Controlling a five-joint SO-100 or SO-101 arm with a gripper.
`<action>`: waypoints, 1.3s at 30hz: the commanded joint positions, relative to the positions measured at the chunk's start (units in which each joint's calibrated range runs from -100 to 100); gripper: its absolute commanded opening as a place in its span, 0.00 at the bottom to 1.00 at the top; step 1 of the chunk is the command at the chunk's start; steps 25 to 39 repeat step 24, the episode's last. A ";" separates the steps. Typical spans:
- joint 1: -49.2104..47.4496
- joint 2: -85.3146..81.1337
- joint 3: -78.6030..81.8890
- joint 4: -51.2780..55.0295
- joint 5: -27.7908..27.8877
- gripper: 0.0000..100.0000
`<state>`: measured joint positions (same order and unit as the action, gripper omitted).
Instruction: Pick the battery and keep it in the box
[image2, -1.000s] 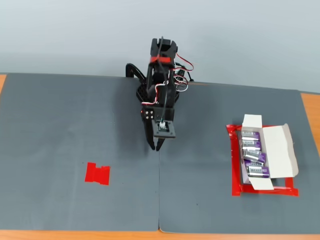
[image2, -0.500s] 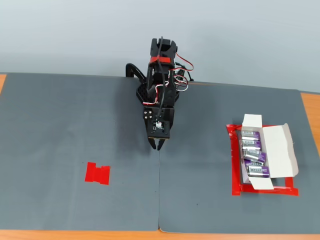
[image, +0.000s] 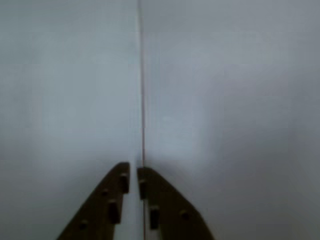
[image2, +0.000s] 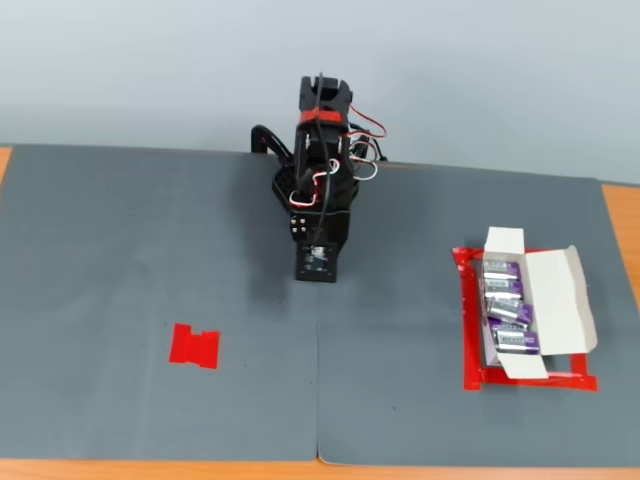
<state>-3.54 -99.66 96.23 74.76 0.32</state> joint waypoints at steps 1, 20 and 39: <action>-0.23 0.00 -3.56 0.24 -0.08 0.02; -0.45 0.34 -3.83 -0.11 -0.14 0.02; -0.45 0.34 -3.83 -0.11 -0.14 0.02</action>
